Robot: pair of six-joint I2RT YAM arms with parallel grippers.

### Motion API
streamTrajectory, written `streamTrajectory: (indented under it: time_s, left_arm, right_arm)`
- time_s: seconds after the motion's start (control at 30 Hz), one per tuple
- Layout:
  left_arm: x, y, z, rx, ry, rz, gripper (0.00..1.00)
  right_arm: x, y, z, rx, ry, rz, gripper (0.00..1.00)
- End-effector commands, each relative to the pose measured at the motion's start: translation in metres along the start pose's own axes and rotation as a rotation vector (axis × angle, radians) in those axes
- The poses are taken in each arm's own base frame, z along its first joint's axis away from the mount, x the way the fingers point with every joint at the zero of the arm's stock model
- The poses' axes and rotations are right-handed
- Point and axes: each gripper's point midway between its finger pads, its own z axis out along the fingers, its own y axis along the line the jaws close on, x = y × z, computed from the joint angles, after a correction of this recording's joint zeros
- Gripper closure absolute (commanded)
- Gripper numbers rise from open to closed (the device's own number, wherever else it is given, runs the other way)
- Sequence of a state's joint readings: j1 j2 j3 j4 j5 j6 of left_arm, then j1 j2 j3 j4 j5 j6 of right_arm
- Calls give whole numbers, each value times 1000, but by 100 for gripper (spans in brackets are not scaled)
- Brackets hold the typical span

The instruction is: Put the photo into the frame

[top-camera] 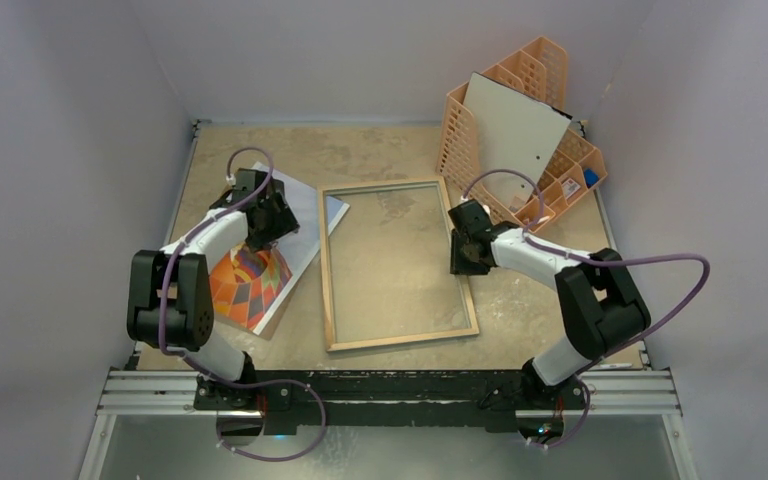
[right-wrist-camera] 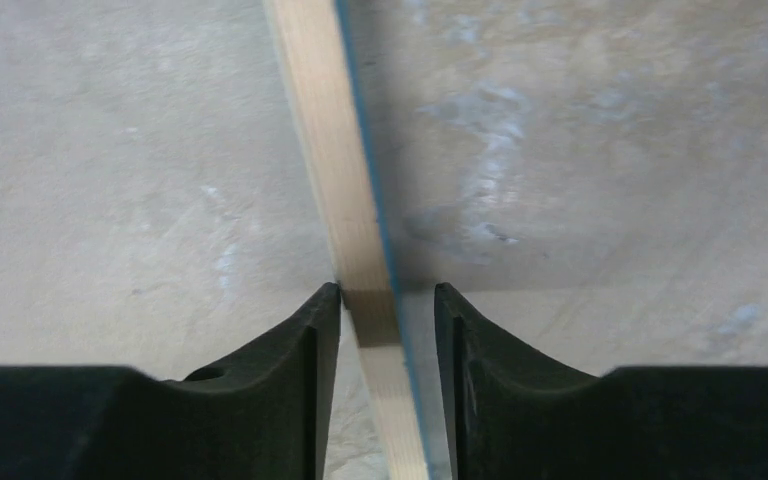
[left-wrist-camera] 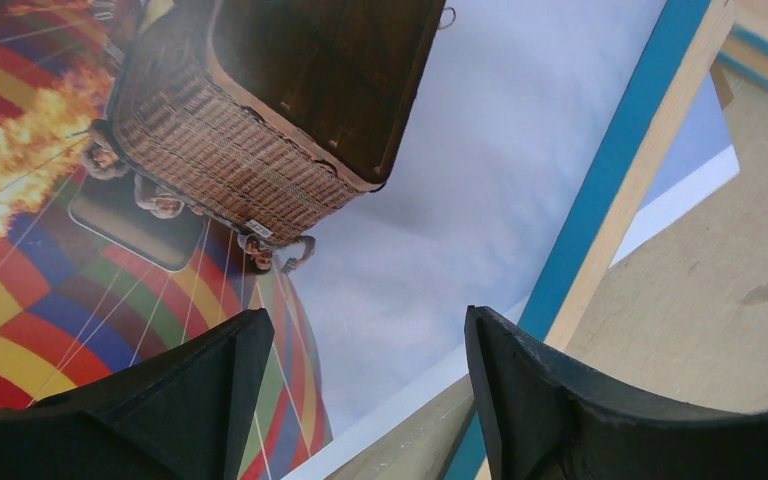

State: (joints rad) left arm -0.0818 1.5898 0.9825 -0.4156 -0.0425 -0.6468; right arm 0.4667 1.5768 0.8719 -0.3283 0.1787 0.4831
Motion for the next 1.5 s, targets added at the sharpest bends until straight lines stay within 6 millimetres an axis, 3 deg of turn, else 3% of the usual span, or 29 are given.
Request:
streamTrajectory:
  time_s: [0.0, 0.1, 0.23, 0.37, 0.43, 0.6, 0.77, 0.87, 1.1, 1.23, 1.33, 1.47]
  left_arm:
    - [-22, -3, -12, -18, -78, -15, 27]
    - [-19, 4, -17, -46, -80, -14, 26]
    - [-11, 12, -29, -61, -76, -19, 26]
    - [-4, 23, -47, -91, -75, -34, 26]
    - [-2, 29, -60, -104, -90, -45, 26]
    - [-1, 37, -93, -102, -143, -54, 26]
    - [-8, 50, -127, -122, -238, -77, 26]
    - [-17, 56, -150, -133, -317, -100, 26]
    - [-22, 62, -202, -90, -420, -157, 24]
    - [-22, 71, -228, -89, -486, -168, 22]
    - [-12, 74, -239, -71, -467, -140, 21]
    - [4, 83, -243, -70, -459, -130, 21]
  right_arm:
    - [-16, -26, -14, 150, -67, 45, 52]
    - [-36, -17, -28, 108, -134, 56, 42]
    - [-69, 12, -60, -43, -227, 90, 37]
    - [-89, 66, -96, -338, -260, 150, 37]
    - [-92, 104, -117, -552, -244, 195, 40]
    - [-72, 182, -153, -849, -159, 287, 42]
    - [-27, 261, -164, -934, 1, 371, 45]
    - [1, 303, -162, -911, 43, 365, 47]
    - [56, 365, -114, -746, 146, 429, 48]
    - [79, 376, -78, -606, 168, 458, 46]
    - [83, 372, -57, -503, 117, 471, 46]
    - [81, 375, -44, -485, 88, 486, 46]
